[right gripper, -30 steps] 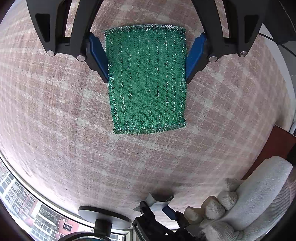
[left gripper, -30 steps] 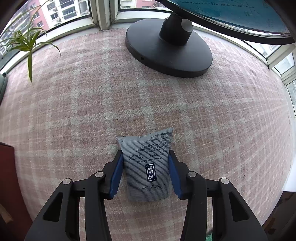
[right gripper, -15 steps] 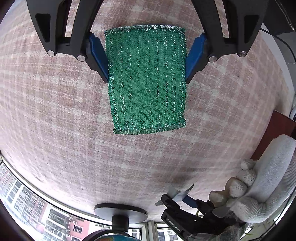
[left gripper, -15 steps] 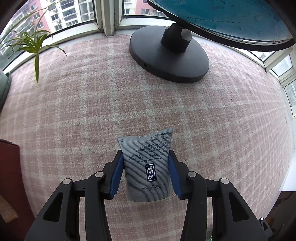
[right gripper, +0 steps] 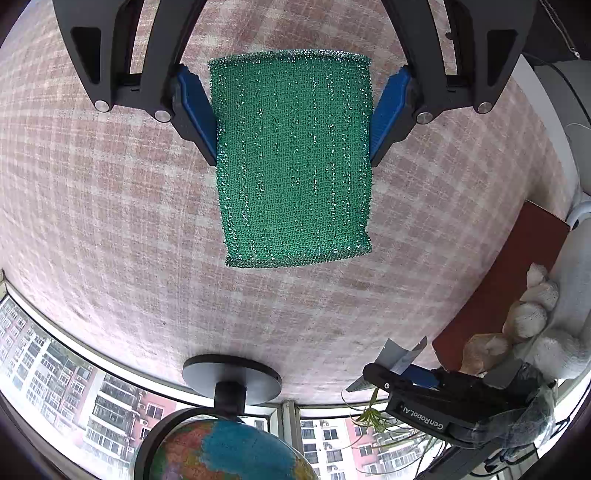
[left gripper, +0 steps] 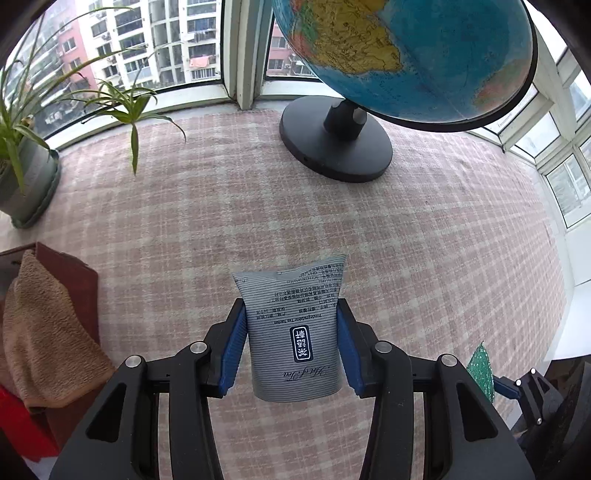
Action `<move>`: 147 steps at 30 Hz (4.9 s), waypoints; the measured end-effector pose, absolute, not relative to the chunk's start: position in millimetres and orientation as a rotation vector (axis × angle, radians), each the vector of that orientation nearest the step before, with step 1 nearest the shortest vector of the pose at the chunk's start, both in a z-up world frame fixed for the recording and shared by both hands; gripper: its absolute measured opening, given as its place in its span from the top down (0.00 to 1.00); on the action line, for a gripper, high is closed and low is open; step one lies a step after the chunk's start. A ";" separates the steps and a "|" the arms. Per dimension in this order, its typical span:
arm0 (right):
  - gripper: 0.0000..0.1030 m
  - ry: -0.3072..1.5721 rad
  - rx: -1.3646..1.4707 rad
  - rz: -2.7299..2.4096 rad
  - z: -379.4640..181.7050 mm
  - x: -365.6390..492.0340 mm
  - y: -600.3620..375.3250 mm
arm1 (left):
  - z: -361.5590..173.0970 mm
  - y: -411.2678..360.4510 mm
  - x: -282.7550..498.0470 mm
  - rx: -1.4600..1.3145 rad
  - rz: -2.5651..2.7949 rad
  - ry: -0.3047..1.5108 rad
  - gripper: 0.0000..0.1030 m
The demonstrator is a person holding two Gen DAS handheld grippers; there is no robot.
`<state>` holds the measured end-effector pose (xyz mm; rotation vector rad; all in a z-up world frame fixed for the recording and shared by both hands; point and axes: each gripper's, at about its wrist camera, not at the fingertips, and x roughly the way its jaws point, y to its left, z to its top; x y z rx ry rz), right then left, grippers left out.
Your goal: Organize soft objects
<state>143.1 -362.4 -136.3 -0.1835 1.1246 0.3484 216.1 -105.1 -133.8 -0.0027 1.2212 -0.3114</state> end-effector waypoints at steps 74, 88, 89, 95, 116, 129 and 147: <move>0.04 0.986 -0.422 0.781 -69.2 181.6 51.9 | -92.6 183.6 70.1 -0.148 -0.075 1.206 0.22; 0.04 0.979 -0.298 0.757 -61.2 137.3 -37.1 | -68.3 146.6 27.6 -0.144 0.046 1.063 0.22; 0.04 0.974 -0.286 0.753 -59.9 133.7 -45.3 | -65.7 143.3 24.6 -0.146 0.052 1.049 0.22; 0.04 0.911 -0.234 0.707 -46.9 106.3 -92.2 | -49.1 121.8 5.9 -0.172 0.079 0.960 0.22; 0.04 0.681 -0.105 0.506 -10.1 26.2 -204.4 | -14.6 35.2 -47.0 -0.080 0.159 0.749 0.22; 0.04 0.662 -0.028 0.513 -8.5 5.6 -228.7 | -14.5 22.9 -59.6 -0.108 0.167 0.751 0.21; 0.04 0.667 -0.062 0.511 -11.6 -2.7 -218.1 | -13.6 27.7 -62.9 -0.131 0.172 0.765 0.21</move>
